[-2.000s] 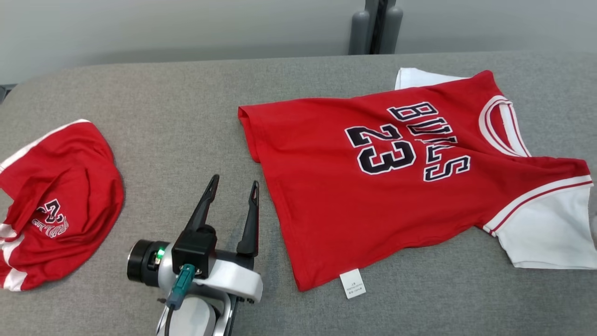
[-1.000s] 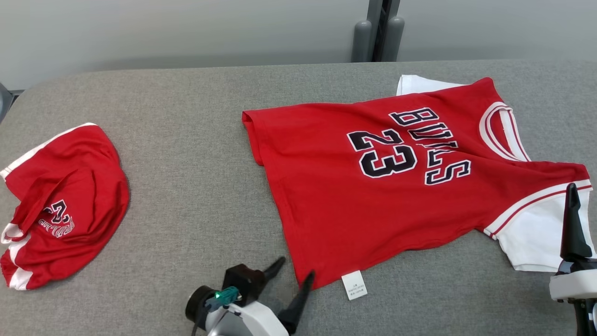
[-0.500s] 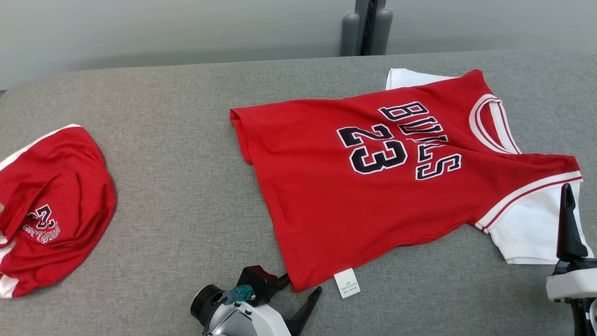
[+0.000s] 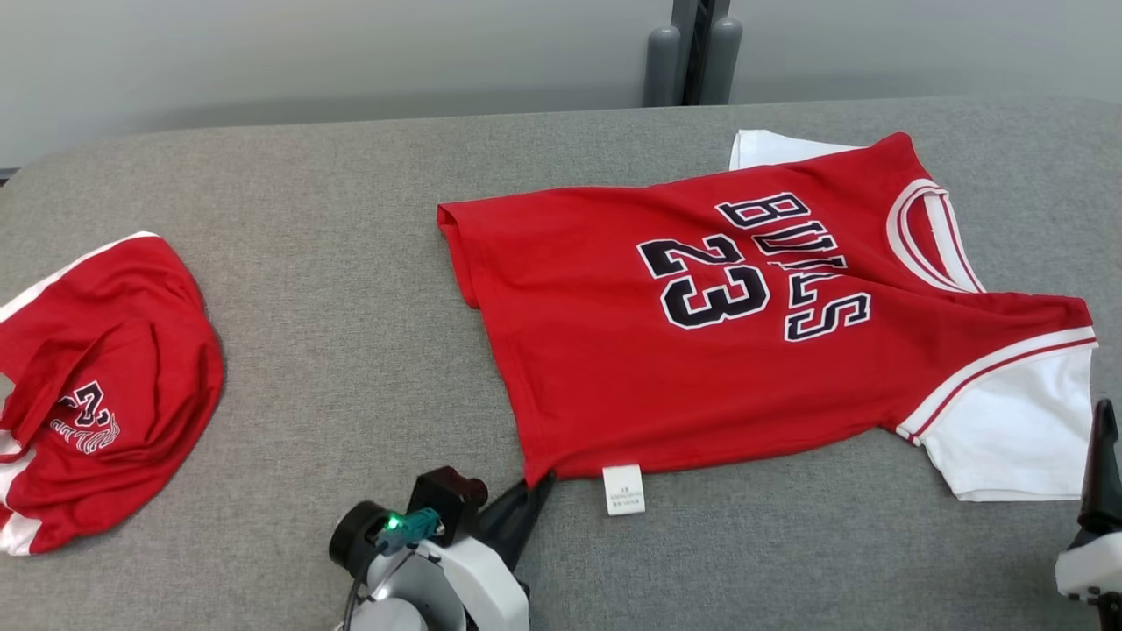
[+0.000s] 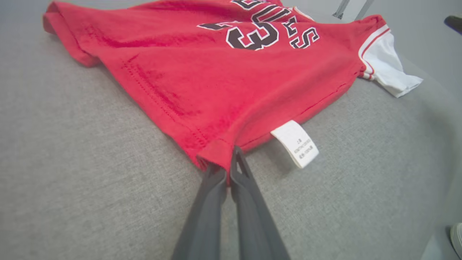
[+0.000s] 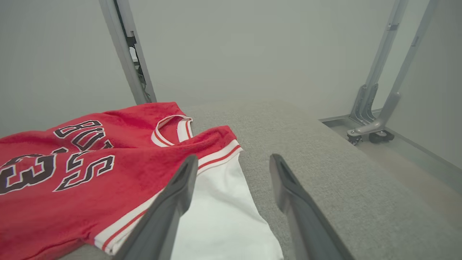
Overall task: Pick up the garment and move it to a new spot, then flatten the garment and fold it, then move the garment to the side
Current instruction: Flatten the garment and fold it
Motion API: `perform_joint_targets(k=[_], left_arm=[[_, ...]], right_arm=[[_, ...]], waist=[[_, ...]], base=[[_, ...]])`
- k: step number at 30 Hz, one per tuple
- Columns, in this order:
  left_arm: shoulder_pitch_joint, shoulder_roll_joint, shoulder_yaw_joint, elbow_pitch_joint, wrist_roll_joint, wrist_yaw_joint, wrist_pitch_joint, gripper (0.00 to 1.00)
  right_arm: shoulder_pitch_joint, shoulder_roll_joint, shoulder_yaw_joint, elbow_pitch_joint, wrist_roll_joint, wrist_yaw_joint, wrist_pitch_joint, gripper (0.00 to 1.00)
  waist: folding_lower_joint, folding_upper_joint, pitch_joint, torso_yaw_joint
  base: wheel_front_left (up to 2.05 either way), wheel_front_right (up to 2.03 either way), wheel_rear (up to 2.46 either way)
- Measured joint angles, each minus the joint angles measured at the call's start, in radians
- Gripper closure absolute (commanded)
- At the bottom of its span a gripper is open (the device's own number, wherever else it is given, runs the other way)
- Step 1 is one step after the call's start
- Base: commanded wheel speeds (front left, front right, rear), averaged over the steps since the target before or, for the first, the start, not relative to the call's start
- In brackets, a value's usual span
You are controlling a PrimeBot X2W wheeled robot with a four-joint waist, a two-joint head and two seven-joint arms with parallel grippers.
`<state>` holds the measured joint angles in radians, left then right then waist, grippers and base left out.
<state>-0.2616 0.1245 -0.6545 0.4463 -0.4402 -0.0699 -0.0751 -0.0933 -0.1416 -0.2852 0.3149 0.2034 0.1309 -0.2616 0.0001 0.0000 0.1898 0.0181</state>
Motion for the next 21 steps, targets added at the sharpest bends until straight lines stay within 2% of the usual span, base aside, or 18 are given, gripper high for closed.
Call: perform_joint_targets(k=[6, 10, 13, 21], left_arm=[[-0.013, 0.012, 0.018, -0.011, 0.008, 0.028, -0.045, 1.00], [-0.013, 0.012, 0.017, -0.013, 0.008, 0.036, -0.053, 1.00], [-0.013, 0.012, 0.015, -0.014, 0.008, 0.037, -0.055, 1.00], [-0.016, 0.013, 0.002, -0.018, 0.008, 0.036, -0.053, 1.00]], right_arm=[[-0.005, 0.013, -0.038, 0.141, 0.042, 0.000, 0.000, 0.00], [-0.038, 0.024, -0.073, 0.251, 0.116, 0.000, 0.000, 0.00], [-0.063, 0.028, -0.079, 0.285, 0.181, 0.000, 0.000, 0.00], [-0.105, 0.007, -0.038, 0.376, 0.254, 0.000, 0.000, 0.00]], waist=[[-0.0001, 0.0000, -0.005, 0.005], [0.0000, 0.0000, 0.000, 0.002], [0.0000, 0.0000, 0.006, 0.000], [0.0000, 0.0000, 0.026, 0.001]], base=[[0.00, 0.00, 0.00], [0.00, 0.00, 0.00], [0.00, 0.00, 0.00], [0.00, 0.00, 0.00]])
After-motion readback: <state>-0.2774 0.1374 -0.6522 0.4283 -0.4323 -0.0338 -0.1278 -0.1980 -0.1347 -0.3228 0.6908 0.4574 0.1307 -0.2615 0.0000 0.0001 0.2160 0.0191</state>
